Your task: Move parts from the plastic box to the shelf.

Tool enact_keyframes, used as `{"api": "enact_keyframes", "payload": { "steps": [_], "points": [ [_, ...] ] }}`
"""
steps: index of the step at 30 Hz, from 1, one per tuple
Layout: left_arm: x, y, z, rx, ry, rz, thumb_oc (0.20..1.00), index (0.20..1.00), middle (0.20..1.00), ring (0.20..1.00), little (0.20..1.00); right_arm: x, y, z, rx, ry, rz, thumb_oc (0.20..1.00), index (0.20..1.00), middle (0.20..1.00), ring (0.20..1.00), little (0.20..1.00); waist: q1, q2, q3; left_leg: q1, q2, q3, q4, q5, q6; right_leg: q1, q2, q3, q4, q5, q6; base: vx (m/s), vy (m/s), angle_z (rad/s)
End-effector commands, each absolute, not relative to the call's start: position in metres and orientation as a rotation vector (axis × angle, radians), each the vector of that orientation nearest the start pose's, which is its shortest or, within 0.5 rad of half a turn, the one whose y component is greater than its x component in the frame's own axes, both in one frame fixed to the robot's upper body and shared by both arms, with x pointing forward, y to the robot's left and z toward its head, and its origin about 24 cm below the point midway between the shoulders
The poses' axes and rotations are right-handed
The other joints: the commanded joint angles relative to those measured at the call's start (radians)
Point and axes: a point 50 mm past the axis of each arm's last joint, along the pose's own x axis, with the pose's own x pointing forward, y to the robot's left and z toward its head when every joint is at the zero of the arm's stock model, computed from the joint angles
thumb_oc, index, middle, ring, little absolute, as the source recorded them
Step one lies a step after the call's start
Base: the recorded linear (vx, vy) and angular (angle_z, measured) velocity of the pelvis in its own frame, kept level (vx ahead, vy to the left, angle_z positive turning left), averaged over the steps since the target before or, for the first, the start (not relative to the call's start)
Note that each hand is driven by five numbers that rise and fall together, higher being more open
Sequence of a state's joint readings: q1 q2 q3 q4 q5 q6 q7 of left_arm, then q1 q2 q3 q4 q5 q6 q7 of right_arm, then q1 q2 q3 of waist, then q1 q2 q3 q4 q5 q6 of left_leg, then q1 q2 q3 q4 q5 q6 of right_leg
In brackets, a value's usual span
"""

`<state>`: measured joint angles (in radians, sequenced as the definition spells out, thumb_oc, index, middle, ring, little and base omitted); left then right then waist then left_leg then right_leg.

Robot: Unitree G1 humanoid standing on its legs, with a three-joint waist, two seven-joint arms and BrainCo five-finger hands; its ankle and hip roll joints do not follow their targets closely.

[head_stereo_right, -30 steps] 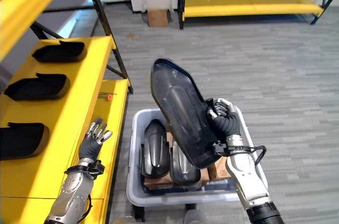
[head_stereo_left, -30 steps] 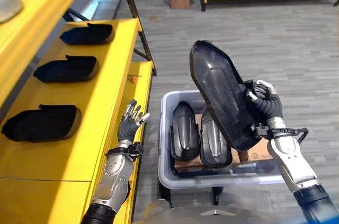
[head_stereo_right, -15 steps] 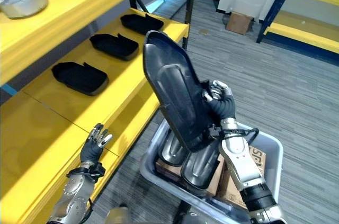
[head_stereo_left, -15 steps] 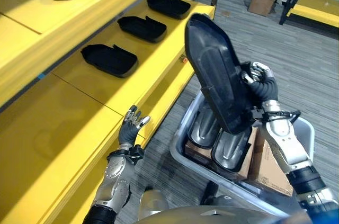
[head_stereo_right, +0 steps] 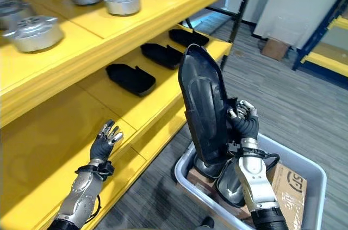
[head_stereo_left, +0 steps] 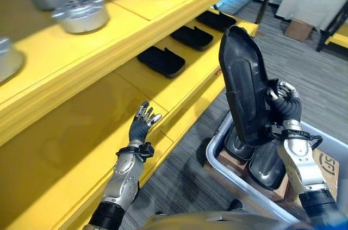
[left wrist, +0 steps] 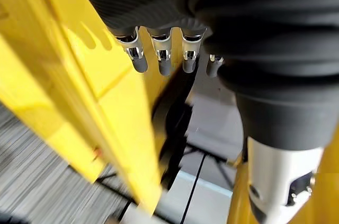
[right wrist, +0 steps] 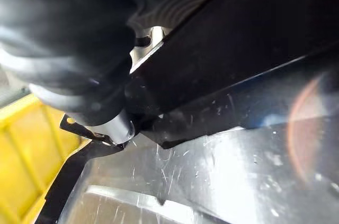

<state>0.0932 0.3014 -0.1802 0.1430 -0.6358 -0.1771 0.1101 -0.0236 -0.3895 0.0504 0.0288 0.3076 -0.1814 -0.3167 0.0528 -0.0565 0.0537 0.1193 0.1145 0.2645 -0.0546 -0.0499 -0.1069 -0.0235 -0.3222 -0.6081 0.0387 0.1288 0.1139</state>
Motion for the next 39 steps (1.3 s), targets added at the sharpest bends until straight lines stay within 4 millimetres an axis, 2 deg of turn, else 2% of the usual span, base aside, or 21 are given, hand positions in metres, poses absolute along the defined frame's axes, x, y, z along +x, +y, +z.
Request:
{"api": "enact_keyframes", "payload": {
  "steps": [1, 5, 8, 11, 12, 13, 14, 15, 16, 17, 18, 19, 21, 23, 26, 30, 39],
  "points": [
    [0.236, 0.189, 0.027, -0.298, 0.006, 0.036, 1.0, 1.0, 1.0, 1.0, 1.0, 0.263, -0.226, 0.11, -0.028, -0.36, -0.268, 0.2, 0.2, 0.2, 0.2, 0.2, 0.014, -0.011, 0.013, -0.01, -0.011, -0.02, -0.01, -0.002, 0.054, 0.038, -0.031, 0.001, -0.004, 0.081, 0.121, -0.03, 0.181, 0.3],
    [0.233, 0.194, 0.03, -0.282, -0.002, 0.037, 1.0, 1.0, 1.0, 1.0, 1.0, 0.262, -0.227, 0.106, -0.024, -0.343, -0.283, 0.2, 0.2, 0.2, 0.2, 0.2, 0.046, -0.038, 0.03, -0.046, -0.052, -0.07, 0.015, -0.02, 0.076, 0.06, -0.067, -0.028, -0.011, 0.141, 0.139, -0.06, 0.184, 0.45],
    [0.234, 0.196, 0.032, -0.263, -0.009, 0.039, 1.0, 1.0, 1.0, 1.0, 1.0, 0.262, -0.229, 0.102, -0.011, -0.328, -0.308, 0.2, 0.2, 0.2, 0.2, 0.2, 0.066, -0.046, 0.035, -0.068, -0.086, -0.106, 0.02, -0.026, 0.089, 0.078, -0.093, -0.034, -0.028, 0.191, 0.148, -0.04, 0.224, 0.57],
    [0.236, 0.198, 0.035, -0.232, -0.021, 0.039, 1.0, 1.0, 1.0, 1.0, 1.0, 0.264, -0.227, 0.098, 0.011, -0.313, -0.318, 0.2, 0.2, 0.2, 0.2, 0.2, 0.07, -0.045, 0.033, -0.08, -0.113, -0.147, 0.008, -0.019, 0.103, 0.07, -0.098, 0.031, -0.029, 0.228, 0.148, -0.01, 0.237, 0.53],
    [0.236, 0.199, 0.036, -0.226, -0.024, 0.04, 1.0, 1.0, 1.0, 1.0, 1.0, 0.264, -0.227, 0.097, 0.015, -0.31, -0.318, 0.2, 0.2, 0.2, 0.2, 0.2, 0.066, -0.048, 0.032, -0.086, -0.129, -0.148, -0.003, -0.001, 0.115, 0.058, -0.11, 0.042, -0.027, 0.236, 0.146, 0.0, 0.22, 0.51],
    [0.237, 0.199, 0.036, -0.211, -0.026, 0.038, 1.0, 1.0, 1.0, 1.0, 1.0, 0.264, -0.225, 0.096, 0.021, -0.306, -0.315, 0.2, 0.2, 0.2, 0.2, 0.2, 0.057, -0.043, 0.028, -0.081, -0.133, -0.164, -0.019, 0.005, 0.119, 0.045, -0.096, 0.1, -0.024, 0.236, 0.142, 0.01, 0.222, 0.58],
    [0.238, 0.199, 0.037, -0.198, -0.028, 0.032, 1.0, 1.0, 1.0, 1.0, 1.0, 0.263, -0.225, 0.095, 0.022, -0.304, -0.315, 0.2, 0.2, 0.2, 0.2, 0.2, 0.046, -0.038, 0.025, -0.081, -0.135, -0.177, -0.028, 0.012, 0.124, 0.027, -0.076, 0.166, -0.018, 0.221, 0.131, 0.07, 0.196, 0.74],
    [0.239, 0.197, 0.038, -0.184, -0.032, 0.018, 1.0, 1.0, 1.0, 1.0, 1.0, 0.262, -0.226, 0.095, 0.024, -0.304, -0.315, 0.2, 0.2, 0.2, 0.2, 0.2, 0.021, -0.032, 0.022, -0.084, -0.139, -0.207, -0.033, 0.022, 0.13, -0.004, -0.027, 0.284, -0.003, 0.192, 0.11, 0.08, 0.209, 0.72],
    [0.242, 0.195, 0.039, -0.177, -0.036, 0.007, 1.0, 1.0, 1.0, 1.0, 1.0, 0.261, -0.228, 0.095, 0.025, -0.305, -0.313, 0.2, 0.2, 0.2, 0.2, 0.2, -0.004, -0.024, 0.022, -0.091, -0.141, -0.241, -0.033, 0.032, 0.136, -0.034, 0.047, 0.411, 0.023, 0.13, 0.08, 0.07, 0.204, 0.74],
    [0.243, 0.192, 0.039, -0.178, -0.039, -0.008, 1.0, 1.0, 1.0, 1.0, 1.0, 0.261, -0.229, 0.096, 0.023, -0.307, -0.308, 0.2, 0.2, 0.2, 0.2, 0.2, -0.015, -0.018, 0.021, -0.092, -0.145, -0.256, -0.033, 0.037, 0.139, -0.061, 0.095, 0.471, 0.05, 0.083, 0.067, 0.09, 0.192, 0.92],
    [0.244, 0.188, 0.037, -0.177, -0.029, -0.027, 1.0, 1.0, 1.0, 1.0, 1.0, 0.259, -0.231, 0.096, 0.026, -0.308, -0.306, 0.2, 0.2, 0.2, 0.2, 0.2, -0.035, -0.015, 0.022, -0.089, -0.148, -0.284, -0.033, 0.041, 0.144, -0.069, 0.165, 0.537, 0.077, 0.013, 0.043, 0.09, 0.152, 1.26],
    [0.243, 0.184, 0.036, -0.18, -0.022, -0.041, 1.0, 1.0, 1.0, 1.0, 1.0, 0.256, -0.234, 0.093, 0.032, -0.301, -0.315, 0.2, 0.2, 0.2, 0.2, 0.2, -0.052, -0.018, 0.02, -0.092, -0.16, -0.314, -0.033, 0.047, 0.145, -0.077, 0.222, 0.562, 0.087, -0.045, 0.026, 0.09, 0.094, 1.39],
    [0.241, 0.184, 0.032, -0.182, -0.008, -0.043, 1.0, 1.0, 1.0, 1.0, 1.0, 0.254, -0.236, 0.091, 0.033, -0.298, -0.32, 0.2, 0.2, 0.2, 0.2, 0.2, -0.059, -0.021, 0.018, -0.095, -0.168, -0.332, -0.033, 0.053, 0.146, -0.091, 0.271, 0.572, 0.068, -0.065, 0.012, 0.06, 0.01, 0.9],
    [0.239, 0.185, 0.032, -0.188, -0.006, -0.035, 1.0, 1.0, 1.0, 1.0, 1.0, 0.254, -0.237, 0.091, 0.028, -0.3, -0.322, 0.2, 0.2, 0.2, 0.2, 0.2, -0.063, -0.02, 0.025, -0.093, -0.175, -0.35, -0.033, 0.063, 0.144, -0.096, 0.288, 0.596, 0.061, -0.066, 0.01, 0.05, -0.021, 0.15],
    [0.236, 0.184, 0.028, -0.21, 0.007, -0.032, 1.0, 1.0, 1.0, 1.0, 1.0, 0.253, -0.239, 0.092, 0.031, -0.305, -0.325, 0.2, 0.2, 0.2, 0.2, 0.2, -0.062, -0.02, 0.02, -0.081, -0.176, -0.352, -0.033, 0.057, 0.142, -0.057, 0.283, 0.621, 0.015, -0.066, 0.013, 0.06, -0.058, 0.27],
    [0.23, 0.185, 0.026, -0.23, 0.017, -0.027, 1.0, 1.0, 1.0, 1.0, 1.0, 0.252, -0.242, 0.092, 0.018, -0.301, -0.323, 0.2, 0.2, 0.2, 0.2, 0.2, -0.051, -0.013, -0.003, -0.072, -0.167, -0.34, -0.033, 0.05, 0.134, -0.022, 0.273, 0.602, -0.035, -0.061, 0.011, 0.06, -0.111, 0.06],
    [0.226, 0.182, 0.021, -0.262, 0.045, -0.031, 1.0, 1.0, 1.0, 1.0, 1.0, 0.25, -0.244, 0.088, -0.001, -0.276, -0.307, 0.2, 0.2, 0.2, 0.2, 0.2, -0.047, -0.001, -0.03, -0.076, -0.146, -0.372, -0.033, 0.071, 0.098, 0.03, 0.28, 0.553, -0.082, -0.08, -0.019, 0.0, -0.126, 0.06]
  ]
}}
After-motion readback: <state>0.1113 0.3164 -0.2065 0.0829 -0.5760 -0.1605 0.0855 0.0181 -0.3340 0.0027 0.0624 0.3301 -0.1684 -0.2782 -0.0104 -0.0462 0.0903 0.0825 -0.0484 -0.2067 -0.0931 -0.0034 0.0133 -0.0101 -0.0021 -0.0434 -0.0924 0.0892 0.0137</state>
